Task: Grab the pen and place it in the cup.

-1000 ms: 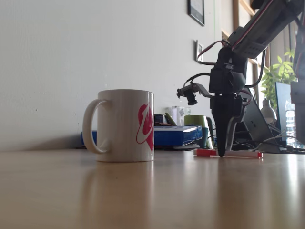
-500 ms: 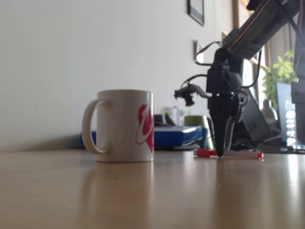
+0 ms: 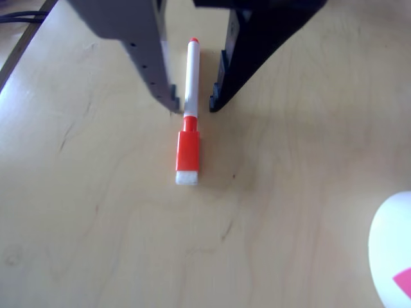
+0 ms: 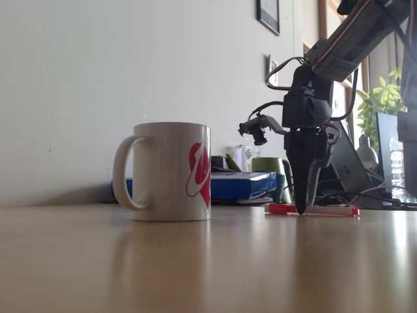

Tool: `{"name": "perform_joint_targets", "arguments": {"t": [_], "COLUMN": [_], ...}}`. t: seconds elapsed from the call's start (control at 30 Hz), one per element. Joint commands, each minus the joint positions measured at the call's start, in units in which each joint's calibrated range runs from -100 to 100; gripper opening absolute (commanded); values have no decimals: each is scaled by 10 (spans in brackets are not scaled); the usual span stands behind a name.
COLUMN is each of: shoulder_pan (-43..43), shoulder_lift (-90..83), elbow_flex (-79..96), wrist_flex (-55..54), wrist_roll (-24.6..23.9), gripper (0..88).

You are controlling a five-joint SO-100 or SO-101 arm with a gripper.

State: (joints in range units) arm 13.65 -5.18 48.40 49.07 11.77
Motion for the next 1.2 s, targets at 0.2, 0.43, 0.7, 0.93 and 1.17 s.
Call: {"name": "perform_joint_targets", "arguments": {"t": [0.2,0.43,0.7,0.93,1.17], "shoulder_pan": [3,10,16,10,-14], "shoulder_lift": [0,-9,-40,-127,-253], "elbow_flex": [-15,-7,0,4,1], "wrist_flex": [3,-4,-17,-17,-9], "wrist_roll": [1,-3,-6,-18,-25], "gripper": [13,13,13,13,13]}}
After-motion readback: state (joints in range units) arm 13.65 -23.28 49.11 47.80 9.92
